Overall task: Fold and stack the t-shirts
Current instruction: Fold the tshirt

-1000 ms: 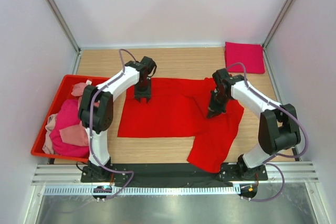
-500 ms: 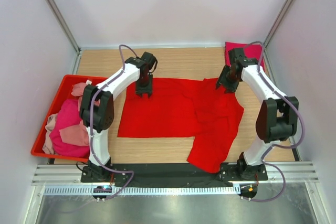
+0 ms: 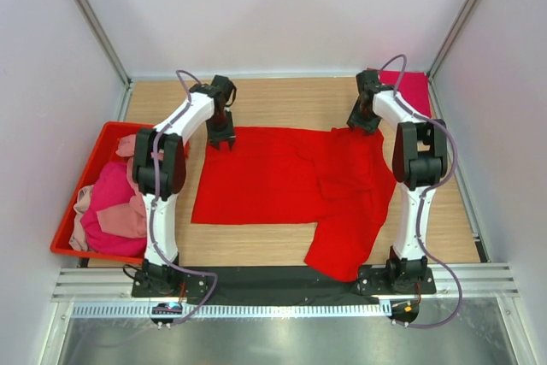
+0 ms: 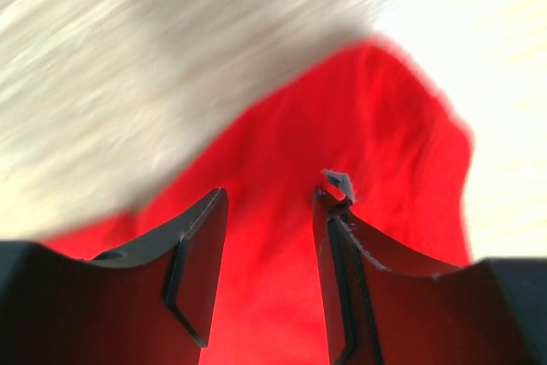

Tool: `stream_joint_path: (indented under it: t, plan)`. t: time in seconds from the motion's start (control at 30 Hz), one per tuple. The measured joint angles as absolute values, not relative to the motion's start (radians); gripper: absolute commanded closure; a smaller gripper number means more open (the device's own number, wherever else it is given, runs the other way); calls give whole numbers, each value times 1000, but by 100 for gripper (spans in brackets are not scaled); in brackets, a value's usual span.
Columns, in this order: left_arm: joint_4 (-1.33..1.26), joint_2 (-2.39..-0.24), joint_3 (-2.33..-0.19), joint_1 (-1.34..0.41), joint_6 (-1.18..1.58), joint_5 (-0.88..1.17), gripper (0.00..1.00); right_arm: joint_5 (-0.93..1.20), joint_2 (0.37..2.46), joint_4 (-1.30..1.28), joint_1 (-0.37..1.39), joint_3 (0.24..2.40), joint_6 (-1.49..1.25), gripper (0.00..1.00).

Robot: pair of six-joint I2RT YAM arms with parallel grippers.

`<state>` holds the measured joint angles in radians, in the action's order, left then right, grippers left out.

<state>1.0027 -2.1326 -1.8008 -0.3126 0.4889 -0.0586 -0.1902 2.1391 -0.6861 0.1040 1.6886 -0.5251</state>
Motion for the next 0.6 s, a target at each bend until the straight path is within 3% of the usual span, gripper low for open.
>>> stream_joint_path:
  t: [0.3,0.6]
  plan:
    - [1006,-2167,-1804,-281,484,-59,60,-340,2286,-754,33,1880,-498,49]
    - [1022,-2189,-1866,-281,472,-59,58,-417,2300,-804,38,1904,-446,47]
